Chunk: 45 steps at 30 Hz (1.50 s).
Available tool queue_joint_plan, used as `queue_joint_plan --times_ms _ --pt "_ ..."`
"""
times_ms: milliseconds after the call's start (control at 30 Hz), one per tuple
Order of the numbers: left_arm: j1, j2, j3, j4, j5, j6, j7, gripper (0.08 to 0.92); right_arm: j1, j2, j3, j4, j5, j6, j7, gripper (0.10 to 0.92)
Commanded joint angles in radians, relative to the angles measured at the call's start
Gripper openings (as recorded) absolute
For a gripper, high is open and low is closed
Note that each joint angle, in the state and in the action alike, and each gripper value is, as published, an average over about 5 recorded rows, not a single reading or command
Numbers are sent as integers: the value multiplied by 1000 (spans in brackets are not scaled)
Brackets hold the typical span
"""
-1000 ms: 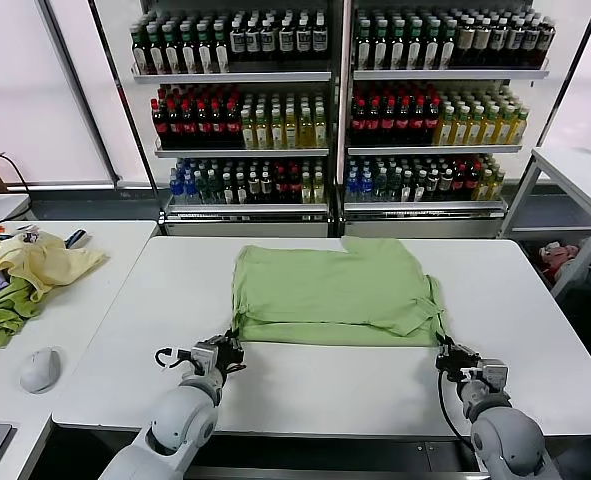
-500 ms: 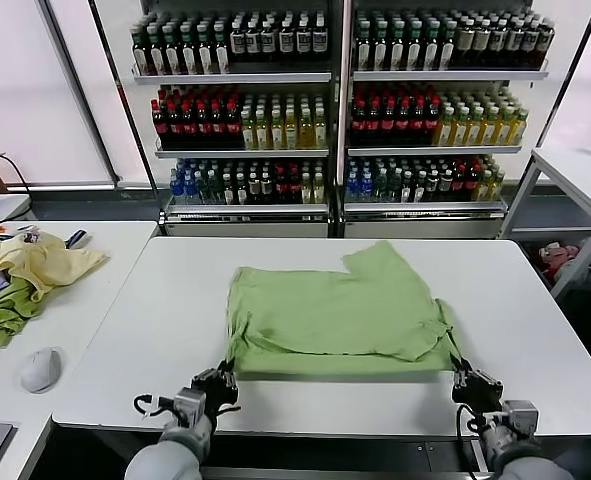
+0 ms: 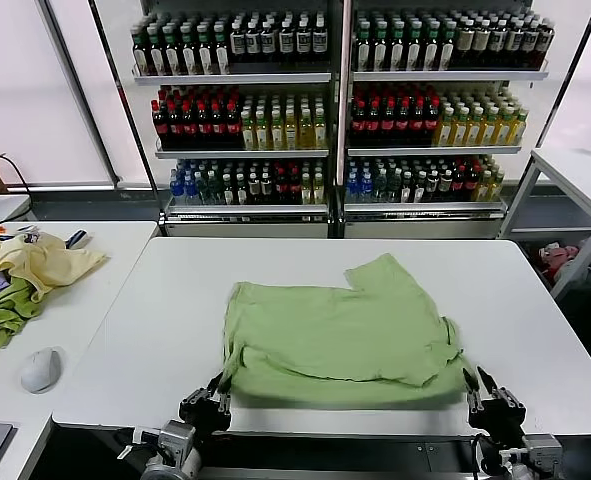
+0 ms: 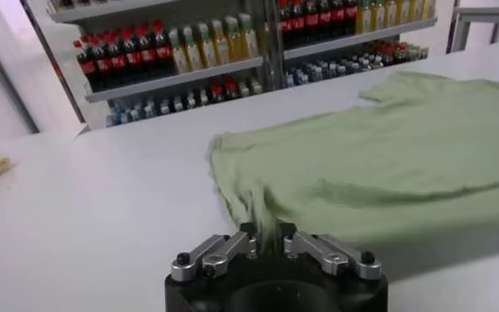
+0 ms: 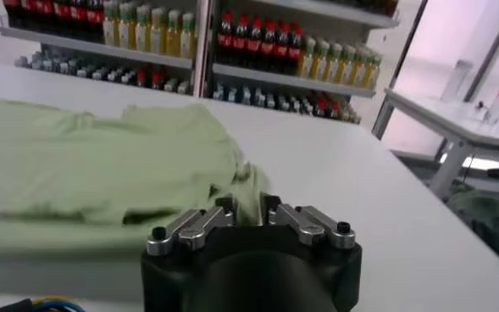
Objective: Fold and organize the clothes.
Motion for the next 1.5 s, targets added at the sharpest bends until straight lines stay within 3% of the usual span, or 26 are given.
queue_joint_plan --times_ms 33,333,533,967,1500 --pt "-109 31 -19 25 -56 -39 -18 382 110 -36 -4 -6 34 9 18 573" --pt "-392 47 39 227 -164 -54 -23 642 458 -95 -146 -232 118 -57 61 803" --pt "-556 20 91 387 -205 -36 -20 796 694 -109 -278 -450 154 -90 69 822" --pt "-786 -61 180 696 -209 -16 -8 823 1018 -52 -488 -822 133 -112 46 823" --pt "-911 -116 225 902 -223 -3 12 823 1232 65 -561 -1147 90 -118 6 823"
